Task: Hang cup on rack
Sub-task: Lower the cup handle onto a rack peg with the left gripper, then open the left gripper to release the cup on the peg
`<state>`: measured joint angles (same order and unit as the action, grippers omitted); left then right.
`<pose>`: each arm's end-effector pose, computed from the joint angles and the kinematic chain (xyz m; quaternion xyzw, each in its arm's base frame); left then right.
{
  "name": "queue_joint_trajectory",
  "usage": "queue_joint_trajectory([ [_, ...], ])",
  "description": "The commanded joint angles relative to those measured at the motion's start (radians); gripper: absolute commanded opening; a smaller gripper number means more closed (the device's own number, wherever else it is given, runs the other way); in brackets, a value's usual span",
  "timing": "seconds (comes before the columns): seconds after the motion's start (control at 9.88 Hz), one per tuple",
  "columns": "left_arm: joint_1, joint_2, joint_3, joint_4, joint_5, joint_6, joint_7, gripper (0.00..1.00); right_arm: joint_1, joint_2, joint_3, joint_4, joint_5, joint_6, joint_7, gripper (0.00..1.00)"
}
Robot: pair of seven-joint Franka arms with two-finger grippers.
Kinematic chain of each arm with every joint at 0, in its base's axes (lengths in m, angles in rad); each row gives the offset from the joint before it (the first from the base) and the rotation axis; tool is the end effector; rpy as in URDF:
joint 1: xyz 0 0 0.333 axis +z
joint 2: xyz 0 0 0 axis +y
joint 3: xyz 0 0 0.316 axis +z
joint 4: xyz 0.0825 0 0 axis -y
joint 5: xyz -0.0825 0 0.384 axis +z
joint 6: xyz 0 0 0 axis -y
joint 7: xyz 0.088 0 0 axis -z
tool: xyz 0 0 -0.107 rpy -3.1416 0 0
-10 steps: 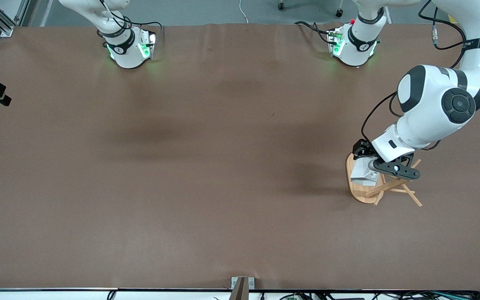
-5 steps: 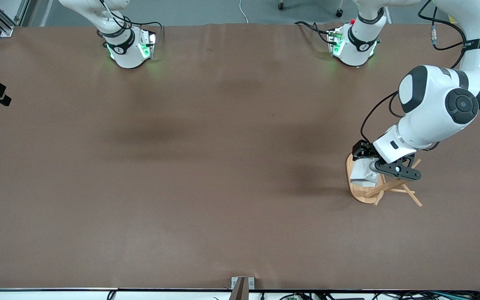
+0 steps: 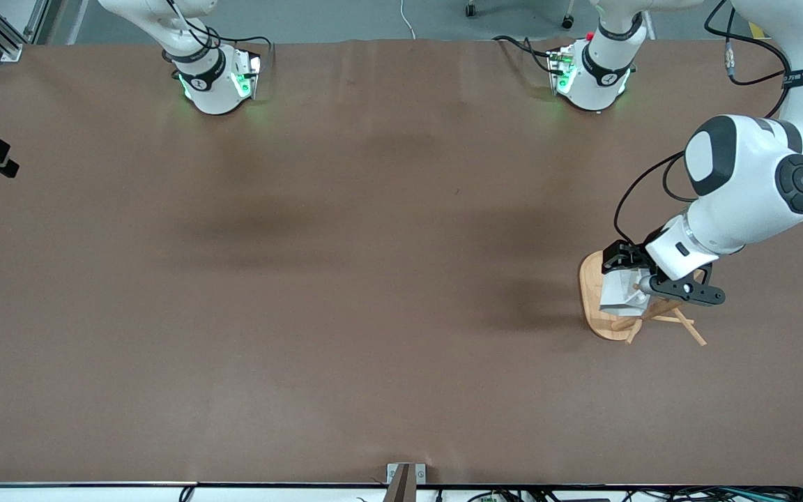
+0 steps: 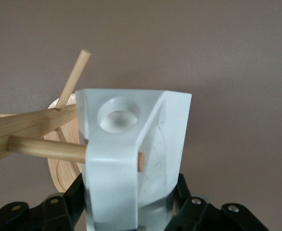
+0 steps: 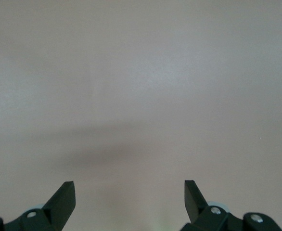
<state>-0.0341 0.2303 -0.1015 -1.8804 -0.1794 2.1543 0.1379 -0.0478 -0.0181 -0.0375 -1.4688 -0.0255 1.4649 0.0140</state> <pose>0.6109 -0.0876 0.3936 0.9921 -0.0868 0.0219 0.0873 0.5354 -0.0490 0.6726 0.9986 -0.0511 0.0066 0.0126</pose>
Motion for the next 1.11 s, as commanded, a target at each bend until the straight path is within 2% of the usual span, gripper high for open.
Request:
queue_joint_trajectory([
  [0.0, 0.005, 0.044, 0.002, 0.007, -0.018, 0.021, 0.025, 0.04, 0.002, 0.007, 0.001, 0.015, -0.011, -0.003, 0.000, 1.00],
  [0.1, 0.013, 0.049, 0.002, 0.021, -0.018, 0.021, 0.023, 0.12, 0.002, 0.006, 0.001, 0.015, -0.011, -0.003, 0.000, 1.00],
  [0.2, 0.013, 0.053, 0.002, 0.026, -0.018, 0.021, 0.025, 0.29, 0.002, 0.007, 0.001, 0.015, -0.011, -0.003, 0.000, 1.00],
  [0.3, 0.014, 0.054, 0.002, 0.027, -0.017, 0.021, 0.025, 0.77, 0.002, 0.006, 0.001, 0.015, -0.011, -0.001, -0.002, 1.00],
  [0.4, 0.020, 0.050, 0.002, 0.032, -0.017, 0.021, 0.025, 1.00, 0.000, 0.006, 0.001, 0.015, -0.011, -0.001, -0.002, 1.00],
  [0.71, 0.026, 0.023, -0.004, 0.062, -0.018, -0.029, 0.006, 1.00, 0.000, 0.007, 0.001, 0.015, -0.011, -0.001, -0.002, 1.00],
  [1.01, 0.048, -0.032, -0.004, 0.124, -0.005, -0.198, 0.006, 1.00, 0.000, 0.007, 0.001, 0.015, -0.011, -0.001, -0.002, 1.00],
])
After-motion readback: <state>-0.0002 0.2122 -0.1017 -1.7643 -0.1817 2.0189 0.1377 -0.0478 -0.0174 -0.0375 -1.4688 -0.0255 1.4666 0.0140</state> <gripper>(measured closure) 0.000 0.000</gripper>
